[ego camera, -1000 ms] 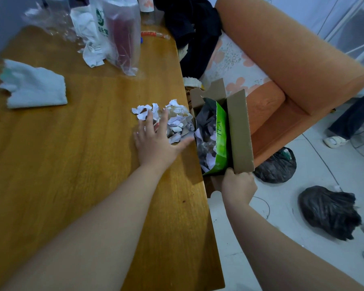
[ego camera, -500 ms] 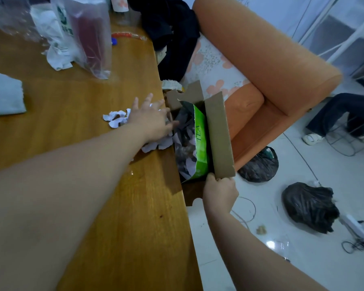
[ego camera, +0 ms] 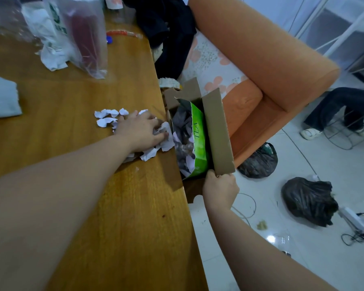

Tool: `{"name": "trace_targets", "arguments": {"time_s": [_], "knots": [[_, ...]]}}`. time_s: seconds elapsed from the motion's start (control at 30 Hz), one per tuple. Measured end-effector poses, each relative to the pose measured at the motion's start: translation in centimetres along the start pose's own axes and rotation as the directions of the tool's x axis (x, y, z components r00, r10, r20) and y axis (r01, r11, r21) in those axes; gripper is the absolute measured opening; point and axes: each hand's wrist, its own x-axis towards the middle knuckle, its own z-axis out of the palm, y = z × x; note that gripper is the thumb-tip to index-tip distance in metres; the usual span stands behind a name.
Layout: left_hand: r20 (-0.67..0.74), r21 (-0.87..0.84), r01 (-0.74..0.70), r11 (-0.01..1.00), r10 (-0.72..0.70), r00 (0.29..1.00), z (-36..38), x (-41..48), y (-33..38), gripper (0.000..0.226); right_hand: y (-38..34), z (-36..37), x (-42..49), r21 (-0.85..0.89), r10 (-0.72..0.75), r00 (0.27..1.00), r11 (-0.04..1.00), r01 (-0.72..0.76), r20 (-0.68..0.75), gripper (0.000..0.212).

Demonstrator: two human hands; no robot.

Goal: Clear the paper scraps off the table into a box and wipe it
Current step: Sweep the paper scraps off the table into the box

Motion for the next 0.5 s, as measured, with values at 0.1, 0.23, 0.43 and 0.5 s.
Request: {"name": "trace_targets", "arguments": {"time_s": [0.1,0.23,0.43,0.5], "knots": [[-0.020,-0.007,-0.027,1.000,0.027,0.999,0.3,-1.1,0.1,0.056,-0.1,-0.2,-0.4,0.023,0.009,1.000,1.000,-0.009,-0.012,0.032],[0.013,-0.003,-0.034,0.999,0.034,0.999,0.2,-3.1,0.4,0.054,-0.2,-0.6,-1.1,0.031,0.013,1.000,0.999,-0.012,-0.020,0.030],[-0.264,-0.082,-0.059,0.995,0.035,0.964,-0.9,-6.8,1.1,0.049,0.5,-1.8,-1.6,0.048,0.041,0.998,0.998,-0.039,-0.036,0.025],[-0.351,-0.220,-0.064,0.973,-0.018,0.936,-1.7,-6.6,1.9,0.047,0.7,-2.1,-1.6,0.053,0.054,0.998,0.997,-0.052,-0.036,0.021]]}}
